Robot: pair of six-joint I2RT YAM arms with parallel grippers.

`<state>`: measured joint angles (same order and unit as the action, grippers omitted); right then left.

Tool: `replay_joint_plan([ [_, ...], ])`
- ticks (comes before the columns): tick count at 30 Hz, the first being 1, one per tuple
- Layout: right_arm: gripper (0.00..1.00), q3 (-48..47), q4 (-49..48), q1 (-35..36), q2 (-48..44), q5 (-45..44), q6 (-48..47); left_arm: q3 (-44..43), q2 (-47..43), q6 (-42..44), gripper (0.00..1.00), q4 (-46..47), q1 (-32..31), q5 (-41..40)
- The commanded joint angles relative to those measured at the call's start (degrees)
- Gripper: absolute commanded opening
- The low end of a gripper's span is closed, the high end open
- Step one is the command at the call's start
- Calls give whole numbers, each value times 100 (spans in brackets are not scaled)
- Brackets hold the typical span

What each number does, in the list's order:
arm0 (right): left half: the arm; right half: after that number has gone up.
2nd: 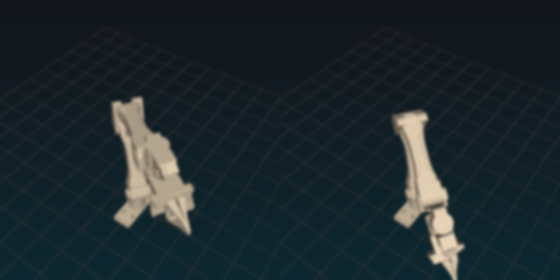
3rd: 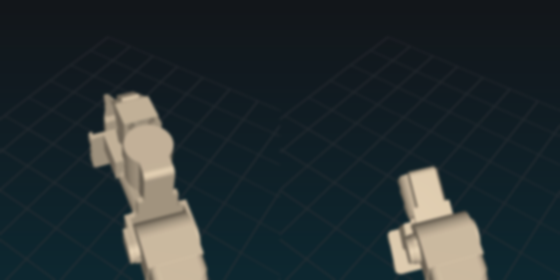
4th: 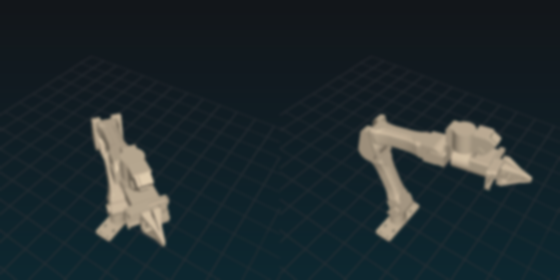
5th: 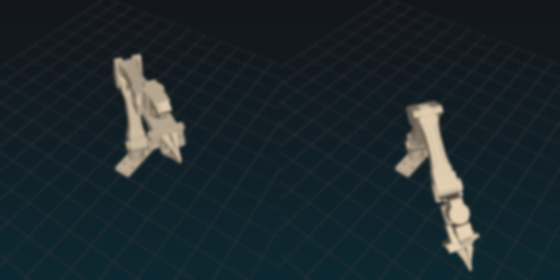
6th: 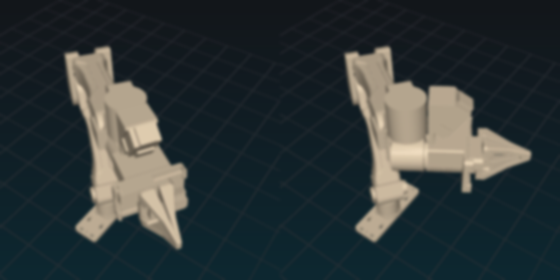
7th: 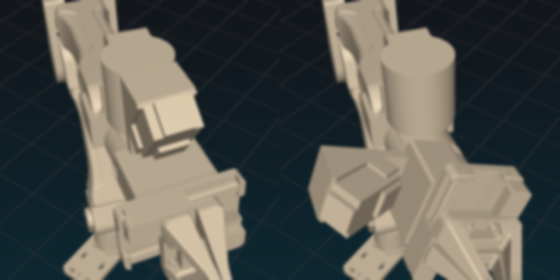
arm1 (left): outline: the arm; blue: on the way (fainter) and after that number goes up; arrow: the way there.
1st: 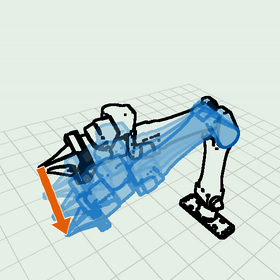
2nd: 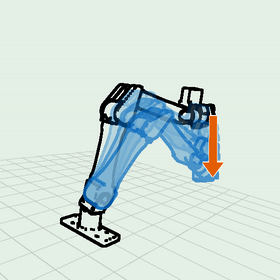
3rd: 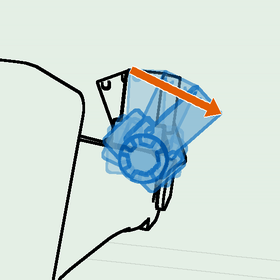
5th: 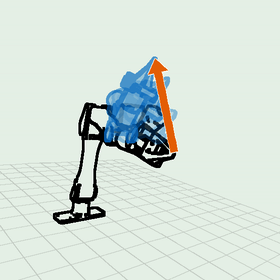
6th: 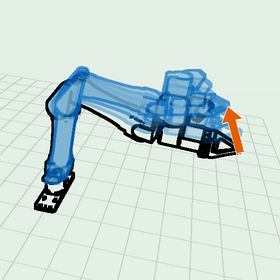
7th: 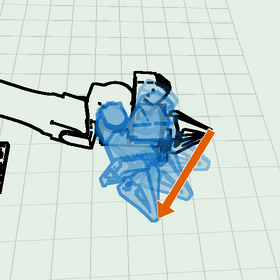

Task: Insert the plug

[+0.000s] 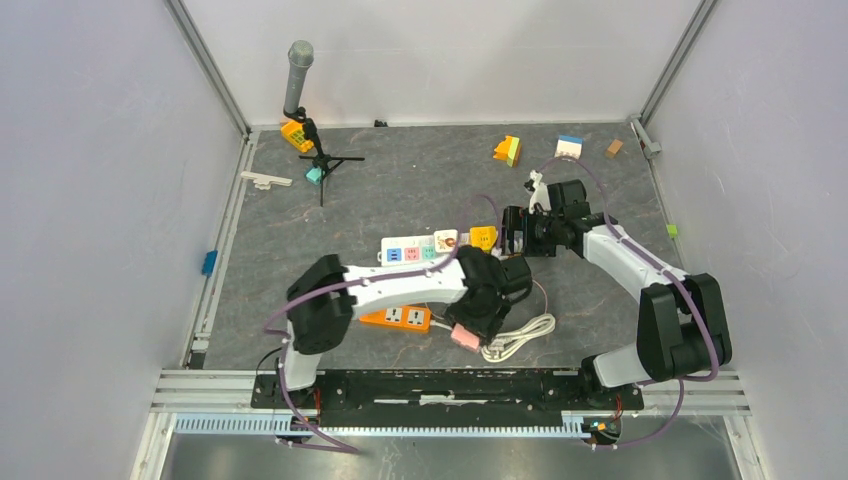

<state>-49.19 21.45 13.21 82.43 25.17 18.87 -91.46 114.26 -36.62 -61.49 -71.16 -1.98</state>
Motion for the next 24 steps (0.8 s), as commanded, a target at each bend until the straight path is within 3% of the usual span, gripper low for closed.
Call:
replay_joint_plan([
  [1,98,-578,149,-21,-200,-14,-203,-340,-1255,687,41,752,455,-206],
  [8,98,-1080,340,1,-256,-12,-289,387,-2586,2310,40,2178,1232,149],
  [12,98,-1402,569,35,-151,31,-493,1425,-3536,3246,40,3408,1415,398],
  [16,98,-1595,821,48,-51,142,-678,2669,-4435,3957,19,4988,1429,463],
  [18,98,-1599,897,56,-48,158,-766,3195,-4760,4188,15,5721,1440,399],
  [24,98,-1548,1085,52,-94,313,-987,3365,-4841,4648,13,5721,1447,530],
])
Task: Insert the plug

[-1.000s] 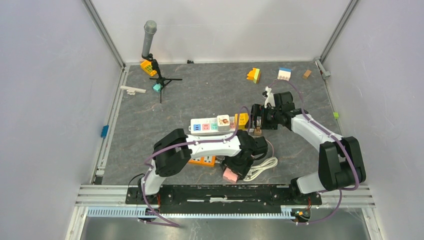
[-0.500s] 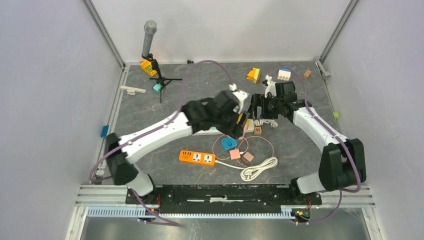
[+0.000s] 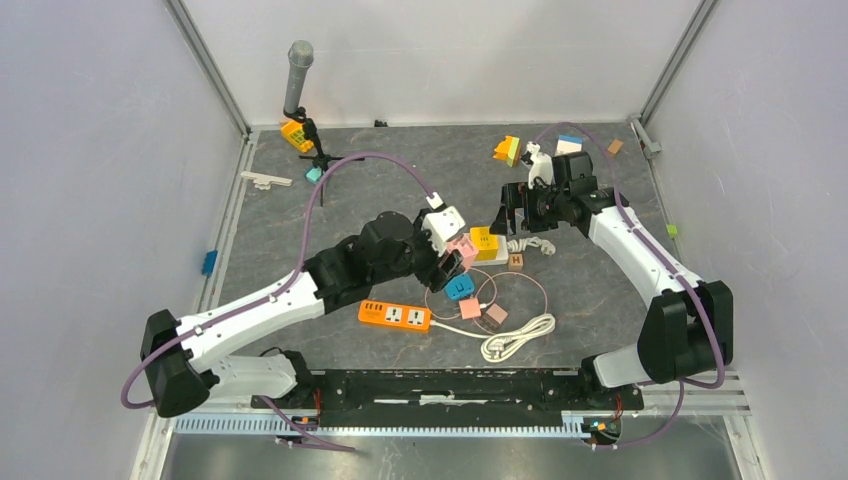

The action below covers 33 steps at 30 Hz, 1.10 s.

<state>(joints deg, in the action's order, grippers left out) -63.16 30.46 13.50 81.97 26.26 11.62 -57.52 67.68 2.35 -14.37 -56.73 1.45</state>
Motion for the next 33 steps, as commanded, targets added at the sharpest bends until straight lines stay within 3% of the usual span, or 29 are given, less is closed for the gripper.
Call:
replay_joint_plan([
  [1,98,-156,201,28,-65,257,-282,20,-205,825,12,1053,4,207],
  [8,98,-158,165,60,-81,616,-418,401,-509,1510,2,1402,4,268],
  [16,98,-353,46,126,-162,1028,-319,633,-702,1442,2,1841,4,83],
  [27,98,-737,-252,135,-414,1335,-189,-221,-60,-1100,2,498,347,-412],
  [33,98,-583,-456,130,-581,1443,-286,-1121,426,-2505,2,-1120,965,-422],
])
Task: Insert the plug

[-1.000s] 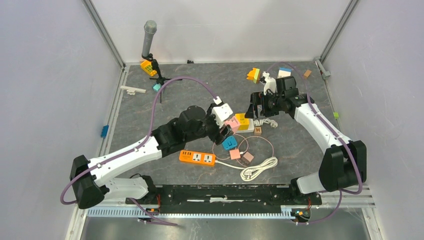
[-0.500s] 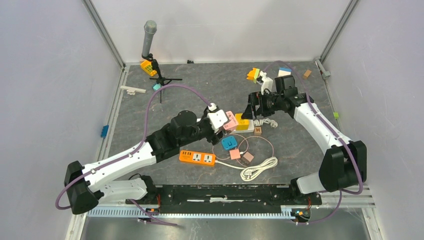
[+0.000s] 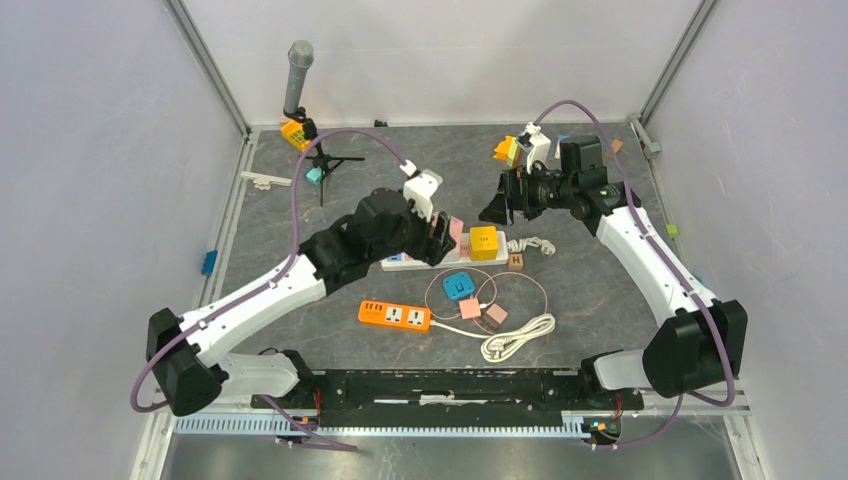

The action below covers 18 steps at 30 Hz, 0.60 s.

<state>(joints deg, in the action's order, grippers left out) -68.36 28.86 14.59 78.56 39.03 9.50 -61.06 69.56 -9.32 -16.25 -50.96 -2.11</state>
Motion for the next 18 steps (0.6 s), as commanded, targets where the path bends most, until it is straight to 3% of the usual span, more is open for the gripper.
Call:
replay_joint_plan([
  [1,98,-32,-312,25,-263,174,-106,-880,344,-1506,2,-1100,526,259],
  [8,98,-11,-399,371,-294,78,-330,-1529,1051,-2835,6,-1976,1394,1825],
  [11,98,-40,-393,646,-304,-52,-457,-1877,1394,-3258,3,-2406,1746,2470],
  [18,98,94,-805,1114,-337,-235,-465,-1920,2123,-4508,2,-2479,2424,4499],
])
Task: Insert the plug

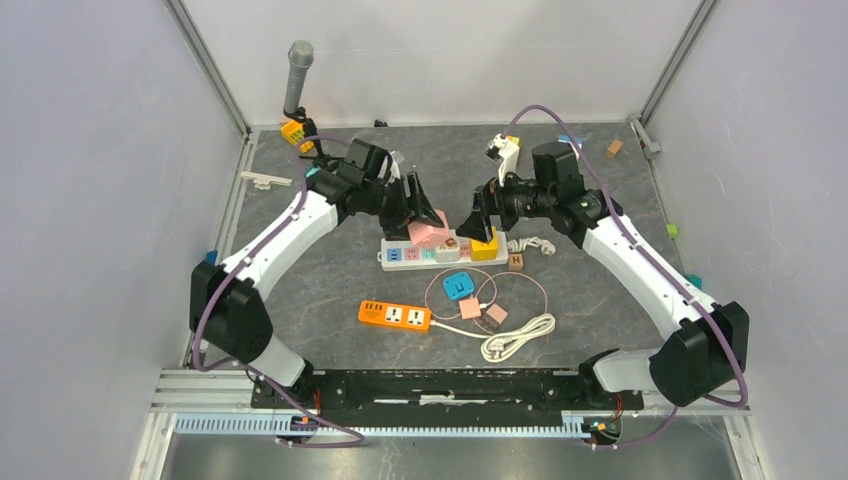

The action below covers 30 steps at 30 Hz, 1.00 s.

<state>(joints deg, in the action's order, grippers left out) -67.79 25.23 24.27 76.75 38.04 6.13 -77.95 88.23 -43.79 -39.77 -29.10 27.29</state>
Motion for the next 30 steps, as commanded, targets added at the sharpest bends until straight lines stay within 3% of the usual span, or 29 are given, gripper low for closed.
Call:
replay_joint_plan([
  [1,98,58,-487,192,-151,-152,-172,-229,331,-1144,2,-128,269,1762],
  [10,98,-7,-624,429,-19,110,-967,-572,505,-739,2,-180,300,2395],
  [20,98,-257,-735,503,224,1031,-1351,-1236,626,897,2,-1290,298,2732],
  [30,98,-490,-907,801,351,1161,-1229,-1294,667,1081,3,-1319,298,2993],
])
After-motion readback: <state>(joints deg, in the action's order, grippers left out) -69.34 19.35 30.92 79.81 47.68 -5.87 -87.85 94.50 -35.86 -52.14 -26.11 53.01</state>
